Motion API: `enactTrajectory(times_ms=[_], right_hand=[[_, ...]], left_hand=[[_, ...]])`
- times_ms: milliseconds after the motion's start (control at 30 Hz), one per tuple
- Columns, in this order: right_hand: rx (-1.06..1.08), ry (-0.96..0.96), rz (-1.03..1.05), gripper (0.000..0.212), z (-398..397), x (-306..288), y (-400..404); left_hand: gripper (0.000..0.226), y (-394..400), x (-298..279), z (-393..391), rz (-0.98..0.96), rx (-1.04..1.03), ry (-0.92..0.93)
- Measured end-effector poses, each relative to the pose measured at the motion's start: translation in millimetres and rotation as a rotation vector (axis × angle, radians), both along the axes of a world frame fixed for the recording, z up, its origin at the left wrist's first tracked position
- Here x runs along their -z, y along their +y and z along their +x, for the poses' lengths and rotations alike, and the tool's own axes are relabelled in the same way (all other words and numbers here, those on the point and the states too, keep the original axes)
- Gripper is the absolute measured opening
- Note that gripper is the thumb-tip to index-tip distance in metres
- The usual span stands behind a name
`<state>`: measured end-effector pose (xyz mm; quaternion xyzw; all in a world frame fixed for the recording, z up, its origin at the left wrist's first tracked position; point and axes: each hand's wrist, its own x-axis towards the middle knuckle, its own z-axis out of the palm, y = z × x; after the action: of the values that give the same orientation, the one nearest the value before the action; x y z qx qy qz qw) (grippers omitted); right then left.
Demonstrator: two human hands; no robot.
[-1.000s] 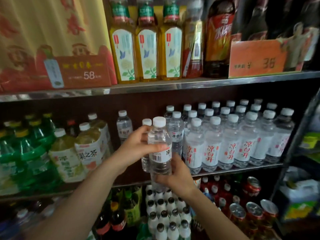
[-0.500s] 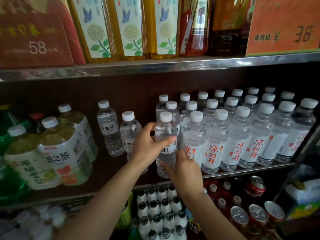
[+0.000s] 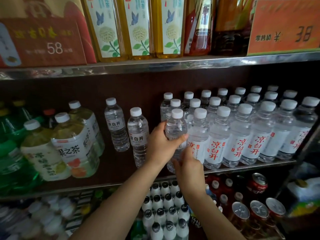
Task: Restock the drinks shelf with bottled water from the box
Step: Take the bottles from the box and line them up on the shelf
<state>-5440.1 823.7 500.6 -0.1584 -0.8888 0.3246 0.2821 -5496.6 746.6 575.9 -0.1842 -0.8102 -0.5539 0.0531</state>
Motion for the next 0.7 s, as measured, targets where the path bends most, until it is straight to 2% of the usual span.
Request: enactTrajectory(times_ms=[100, 333, 467, 600, 700], right_hand=[[0.001, 0.001, -0.050, 0.031, 2.3, 1.8, -2.0], [0.005, 0.021, -0.290, 0.017, 26.3, -7.0, -7.2], [-0.029, 0.060, -0.434, 0.026, 44.2, -21.4, -13.4], [-0.034, 0.012, -0.519, 0.037, 59.6, -33.2, -19.1], [-0.117, -0.026, -0.741, 0.043, 83.2, -44.4, -20.7]], left_hand=[[0.064, -8.3, -3.6, 8.2, -0.030, 0.051, -0.054], [0.073, -40.9, 2.4, 26.3, -0.164, 0.040, -0.240], [0.061, -62.3, 6.2, 42.0, -0.183, 0.033, -0.301], [0.062, -78.9, 13.6, 61.0, -0.112, 0.032, -0.378], [0.060, -93.5, 18.2, 79.7, -0.044, 0.095, -0.462]])
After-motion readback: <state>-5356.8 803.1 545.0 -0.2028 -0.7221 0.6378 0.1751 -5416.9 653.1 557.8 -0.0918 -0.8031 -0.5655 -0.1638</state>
